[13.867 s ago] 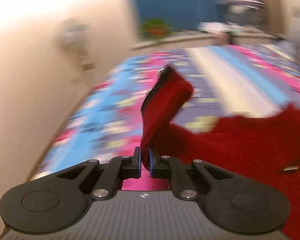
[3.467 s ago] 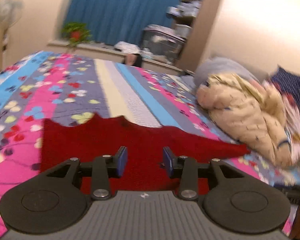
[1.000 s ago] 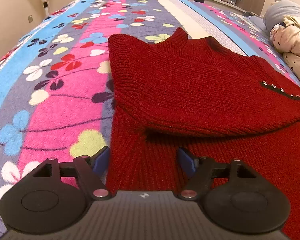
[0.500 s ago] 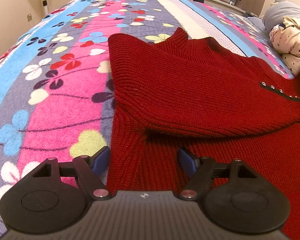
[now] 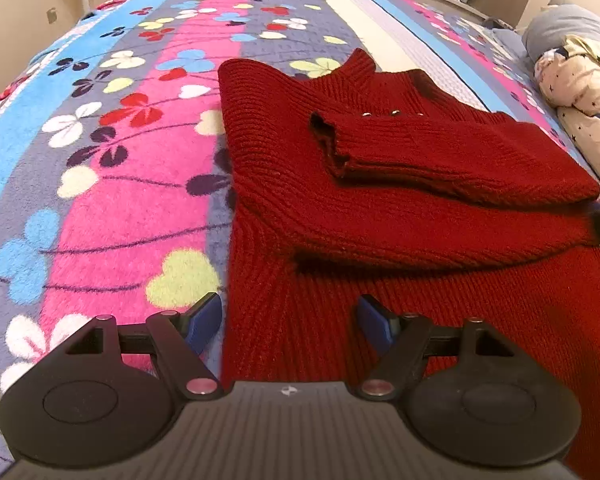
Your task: Fold small clothes
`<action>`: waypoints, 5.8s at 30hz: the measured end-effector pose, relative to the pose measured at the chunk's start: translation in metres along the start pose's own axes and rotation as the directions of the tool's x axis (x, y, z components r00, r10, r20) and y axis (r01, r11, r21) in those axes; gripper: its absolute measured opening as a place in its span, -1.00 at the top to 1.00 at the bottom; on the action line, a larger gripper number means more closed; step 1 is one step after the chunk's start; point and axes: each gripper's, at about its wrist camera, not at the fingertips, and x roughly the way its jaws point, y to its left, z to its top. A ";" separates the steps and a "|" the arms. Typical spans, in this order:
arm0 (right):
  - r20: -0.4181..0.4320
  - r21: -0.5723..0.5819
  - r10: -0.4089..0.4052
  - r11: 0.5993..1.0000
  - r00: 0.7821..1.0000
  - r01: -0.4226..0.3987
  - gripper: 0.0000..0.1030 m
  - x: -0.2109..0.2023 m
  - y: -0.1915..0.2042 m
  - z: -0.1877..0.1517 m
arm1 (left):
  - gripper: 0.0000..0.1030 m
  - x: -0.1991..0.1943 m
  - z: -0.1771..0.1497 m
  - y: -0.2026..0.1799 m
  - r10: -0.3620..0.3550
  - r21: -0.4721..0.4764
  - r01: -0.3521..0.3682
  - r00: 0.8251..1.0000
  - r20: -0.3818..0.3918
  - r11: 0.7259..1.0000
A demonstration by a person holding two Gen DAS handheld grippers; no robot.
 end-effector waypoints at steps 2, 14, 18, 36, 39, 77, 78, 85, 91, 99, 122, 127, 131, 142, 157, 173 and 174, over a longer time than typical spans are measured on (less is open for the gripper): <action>0.010 0.004 -0.054 0.999 0.999 0.054 0.17 -0.029 -0.014 0.007 | -0.54 -0.001 0.000 -0.001 -0.001 0.002 0.001 1.000 -0.004 1.000; -0.149 0.169 -0.425 0.879 0.893 0.446 -0.03 -0.121 -0.103 -0.051 | -0.54 -0.024 -0.009 -0.004 -0.017 0.014 0.017 1.000 -0.010 1.000; -0.210 0.199 -0.459 0.844 0.863 0.497 -0.03 -0.107 -0.115 -0.059 | -0.51 -0.036 -0.017 -0.005 -0.009 0.034 0.008 1.000 0.028 0.999; -0.221 0.334 -0.440 0.804 0.870 0.492 -0.03 -0.155 -0.129 -0.070 | 0.18 -0.156 -0.116 0.020 0.016 -0.121 -0.001 0.993 0.116 0.993; -0.199 0.354 -0.426 0.808 0.883 0.470 -0.03 -0.175 -0.130 -0.074 | 0.18 -0.173 -0.141 0.028 0.019 -0.156 -0.004 0.995 0.095 0.988; -0.383 0.359 -0.338 0.803 0.860 0.475 -0.28 -0.212 -0.147 -0.158 | 0.03 -0.156 -0.237 0.031 -0.031 -0.304 0.061 0.994 0.103 0.951; -0.384 0.351 -0.341 0.805 0.858 0.478 -0.28 -0.211 -0.147 -0.159 | 0.02 -0.155 -0.237 0.027 -0.032 -0.279 0.059 0.995 0.100 0.959; -0.389 0.300 -0.336 0.834 0.858 0.463 -0.28 -0.206 -0.137 -0.158 | 0.00 -0.156 -0.240 0.019 -0.063 -0.242 0.088 0.992 0.107 0.966; -0.331 0.413 -0.258 0.825 0.908 0.385 -0.13 -0.214 -0.145 -0.154 | 0.04 -0.176 -0.241 0.033 -0.197 -0.318 0.272 0.948 0.249 0.909; -0.367 0.390 -0.321 0.799 0.873 0.457 -0.12 -0.214 -0.148 -0.159 | 0.04 -0.165 -0.240 0.025 -0.083 -0.295 0.134 0.981 0.177 0.946; -0.361 0.355 -0.212 0.869 0.908 0.344 0.53 -0.208 -0.132 -0.159 | 0.37 -0.164 -0.244 0.026 -0.109 -0.287 0.152 0.981 0.160 0.946; -0.353 0.429 -0.174 0.843 0.919 0.324 0.48 -0.210 -0.139 -0.160 | 0.35 -0.167 -0.247 0.031 -0.145 -0.337 0.191 0.977 0.157 0.922; -0.386 0.296 -0.264 0.872 0.884 0.389 0.28 -0.202 -0.125 -0.160 | 0.31 -0.160 -0.252 0.027 -0.108 -0.338 0.129 0.991 0.081 0.932; -0.348 0.253 -0.264 0.897 0.899 0.362 0.84 -0.207 -0.117 -0.154 | 0.77 -0.170 -0.253 0.009 -0.038 -0.238 0.068 0.991 0.128 0.969; 0.056 0.491 -0.144 0.866 0.988 0.098 0.91 -0.313 -0.115 -0.114 | 0.81 -0.242 -0.237 0.001 -0.161 -0.144 0.226 0.918 0.362 0.963; 0.289 0.585 -0.168 0.811 0.943 -0.035 0.92 -0.444 -0.115 -0.142 | 0.80 -0.347 -0.237 0.056 -0.366 -0.181 0.460 0.846 0.388 0.869; 0.270 0.579 -0.179 0.815 0.946 -0.011 0.92 -0.435 -0.118 -0.138 | 0.80 -0.335 -0.228 0.058 -0.349 -0.213 0.443 0.862 0.368 0.871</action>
